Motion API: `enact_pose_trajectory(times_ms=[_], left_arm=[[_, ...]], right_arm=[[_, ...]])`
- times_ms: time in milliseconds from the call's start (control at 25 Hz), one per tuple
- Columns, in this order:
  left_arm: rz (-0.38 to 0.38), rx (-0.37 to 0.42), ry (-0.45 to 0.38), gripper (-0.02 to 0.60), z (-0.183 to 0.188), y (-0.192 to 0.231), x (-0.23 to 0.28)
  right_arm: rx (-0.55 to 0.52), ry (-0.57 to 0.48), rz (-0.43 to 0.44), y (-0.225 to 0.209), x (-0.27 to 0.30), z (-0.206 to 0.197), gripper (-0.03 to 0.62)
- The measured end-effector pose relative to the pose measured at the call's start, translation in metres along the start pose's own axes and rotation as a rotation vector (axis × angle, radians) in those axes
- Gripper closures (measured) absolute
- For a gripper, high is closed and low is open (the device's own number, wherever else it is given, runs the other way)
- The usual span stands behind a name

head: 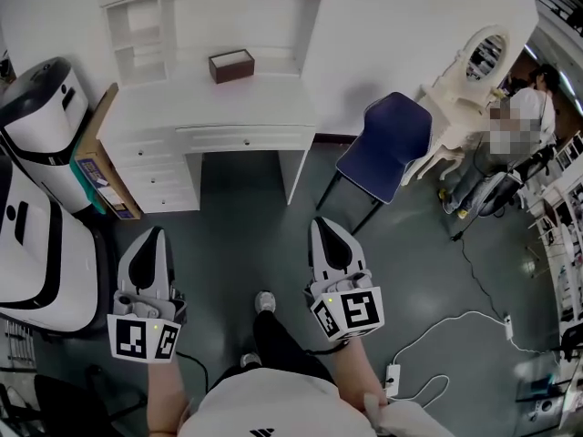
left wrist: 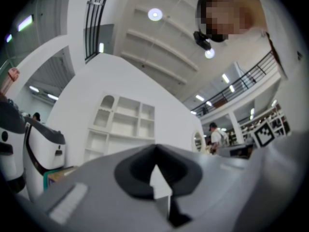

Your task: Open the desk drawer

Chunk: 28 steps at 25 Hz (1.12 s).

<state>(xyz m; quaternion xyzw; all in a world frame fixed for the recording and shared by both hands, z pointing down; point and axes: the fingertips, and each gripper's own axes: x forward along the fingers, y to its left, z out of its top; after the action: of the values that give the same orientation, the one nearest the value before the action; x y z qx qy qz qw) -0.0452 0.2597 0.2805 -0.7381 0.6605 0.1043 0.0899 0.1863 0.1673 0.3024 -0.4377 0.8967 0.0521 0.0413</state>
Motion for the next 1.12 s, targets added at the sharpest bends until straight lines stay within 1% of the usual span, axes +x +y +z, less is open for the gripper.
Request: enact_pose_trajectory(times_ms=[320, 600, 920, 1040, 1120], left_arm=[[0.053, 0.026, -0.009, 0.577, -0.010, 0.036, 0.061], [0.080, 0.035, -0.027, 0.577, -0.016, 0.054, 0.128], [0.088, 0.033, -0.043, 0.577, -0.035, 0.062, 0.201], [0.088, 0.034, -0.053, 0.577, -0.041, 0.060, 0.223], [0.085, 0.039, -0.045, 0.577, -0.046, 0.058, 0.233]], right_arm=[[0.006, -0.019, 0.055, -0.022, 0.085, -0.003, 0.594], [0.000, -0.029, 0.097, -0.055, 0.156, -0.002, 0.594], [0.002, -0.026, 0.114, -0.099, 0.218, -0.014, 0.594], [0.003, -0.022, 0.123, -0.115, 0.235, -0.020, 0.594], [0.017, -0.021, 0.124, -0.123, 0.246, -0.024, 0.594]])
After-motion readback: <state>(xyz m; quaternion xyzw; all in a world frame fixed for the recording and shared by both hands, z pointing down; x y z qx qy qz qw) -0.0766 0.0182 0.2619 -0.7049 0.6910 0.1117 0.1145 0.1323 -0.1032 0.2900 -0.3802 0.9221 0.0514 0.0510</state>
